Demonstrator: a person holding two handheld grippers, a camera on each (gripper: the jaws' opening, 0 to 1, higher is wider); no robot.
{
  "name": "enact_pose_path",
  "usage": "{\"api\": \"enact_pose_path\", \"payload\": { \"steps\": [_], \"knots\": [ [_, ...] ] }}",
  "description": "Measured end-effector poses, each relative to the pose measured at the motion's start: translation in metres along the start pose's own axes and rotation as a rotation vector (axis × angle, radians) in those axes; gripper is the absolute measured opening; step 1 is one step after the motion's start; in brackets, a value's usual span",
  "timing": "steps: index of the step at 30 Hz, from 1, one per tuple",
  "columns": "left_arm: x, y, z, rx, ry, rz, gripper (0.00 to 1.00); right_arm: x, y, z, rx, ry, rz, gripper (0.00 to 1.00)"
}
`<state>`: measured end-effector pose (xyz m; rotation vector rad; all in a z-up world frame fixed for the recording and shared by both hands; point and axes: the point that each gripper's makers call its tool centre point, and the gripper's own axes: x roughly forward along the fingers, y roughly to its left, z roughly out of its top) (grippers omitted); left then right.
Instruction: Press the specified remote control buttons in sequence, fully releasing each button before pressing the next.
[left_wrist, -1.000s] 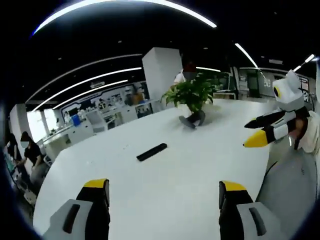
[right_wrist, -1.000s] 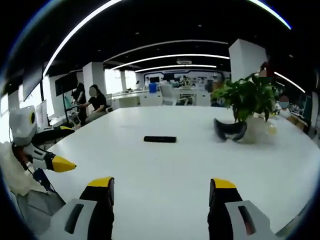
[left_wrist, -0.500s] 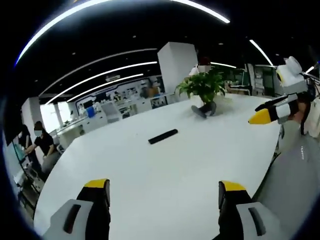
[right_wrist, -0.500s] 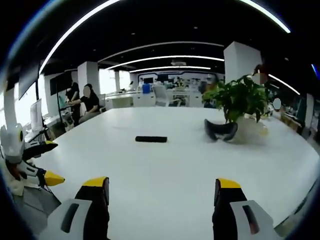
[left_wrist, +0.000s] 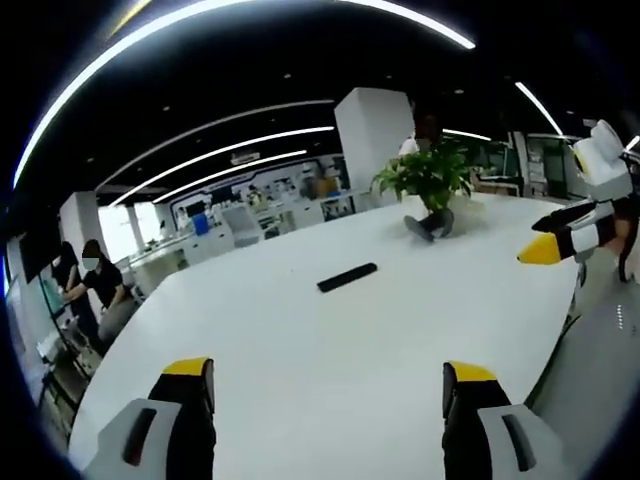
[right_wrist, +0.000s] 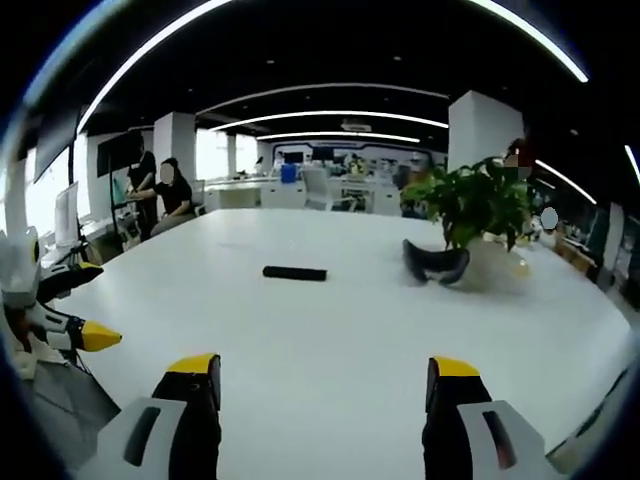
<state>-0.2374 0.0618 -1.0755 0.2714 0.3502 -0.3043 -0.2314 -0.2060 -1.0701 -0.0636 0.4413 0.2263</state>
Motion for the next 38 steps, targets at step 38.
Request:
{"api": "enact_pose_path", "payload": {
  "steps": [38],
  "knots": [
    [0.002,0.0,-0.009,0.035,0.034,0.003,0.98,-0.001,0.007,-0.001,-0.065,0.004,0.007,0.75]
  ]
}}
